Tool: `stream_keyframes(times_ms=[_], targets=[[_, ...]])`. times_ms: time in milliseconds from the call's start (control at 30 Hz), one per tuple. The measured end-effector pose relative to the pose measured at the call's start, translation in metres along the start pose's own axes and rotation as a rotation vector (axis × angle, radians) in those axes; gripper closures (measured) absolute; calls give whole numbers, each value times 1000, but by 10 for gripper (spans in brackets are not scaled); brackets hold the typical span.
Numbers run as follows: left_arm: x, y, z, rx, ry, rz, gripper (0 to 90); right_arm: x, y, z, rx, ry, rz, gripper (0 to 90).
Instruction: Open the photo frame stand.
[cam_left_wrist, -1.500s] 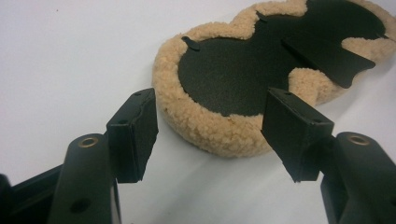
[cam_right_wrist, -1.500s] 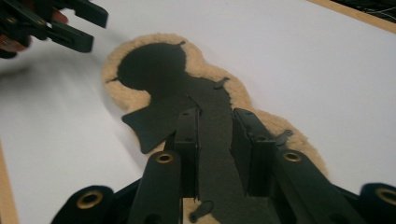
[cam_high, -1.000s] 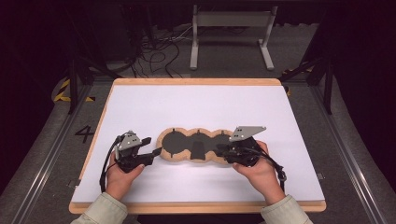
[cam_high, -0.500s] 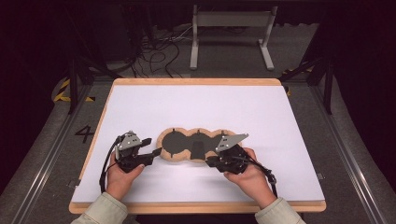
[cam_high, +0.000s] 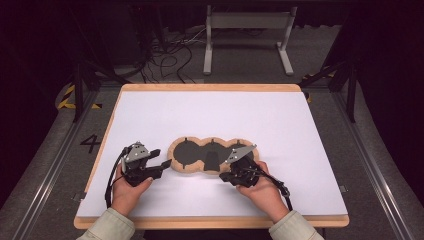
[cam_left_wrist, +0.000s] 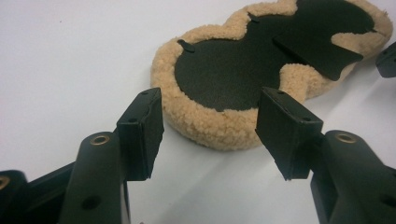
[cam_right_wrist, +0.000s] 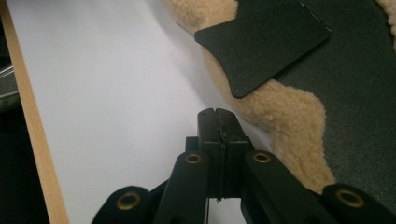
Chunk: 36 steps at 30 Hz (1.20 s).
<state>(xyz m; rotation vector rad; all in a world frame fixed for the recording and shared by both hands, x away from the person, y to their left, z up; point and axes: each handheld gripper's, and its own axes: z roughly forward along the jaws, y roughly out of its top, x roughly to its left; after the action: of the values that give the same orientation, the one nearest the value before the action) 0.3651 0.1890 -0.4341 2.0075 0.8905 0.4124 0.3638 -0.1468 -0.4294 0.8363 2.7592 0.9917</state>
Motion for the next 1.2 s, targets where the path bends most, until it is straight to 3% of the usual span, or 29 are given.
stream_keyframes(times_ms=[300, 533, 900, 1200], targets=[[-1, -4, -2, 16, 19, 3, 409, -5, 0, 6, -29, -18, 17, 900], [0, -5, -2, 20, 23, 8, 408, -7, 0, 9, -15, -15, 27, 900], [-1, -4, 0, 25, 19, 10, 406, -7, 1, 0, -119, -10, 32, 900], [-2, -5, 2, 31, 17, 0, 402, -13, 9, -10, -217, -57, 26, 900]])
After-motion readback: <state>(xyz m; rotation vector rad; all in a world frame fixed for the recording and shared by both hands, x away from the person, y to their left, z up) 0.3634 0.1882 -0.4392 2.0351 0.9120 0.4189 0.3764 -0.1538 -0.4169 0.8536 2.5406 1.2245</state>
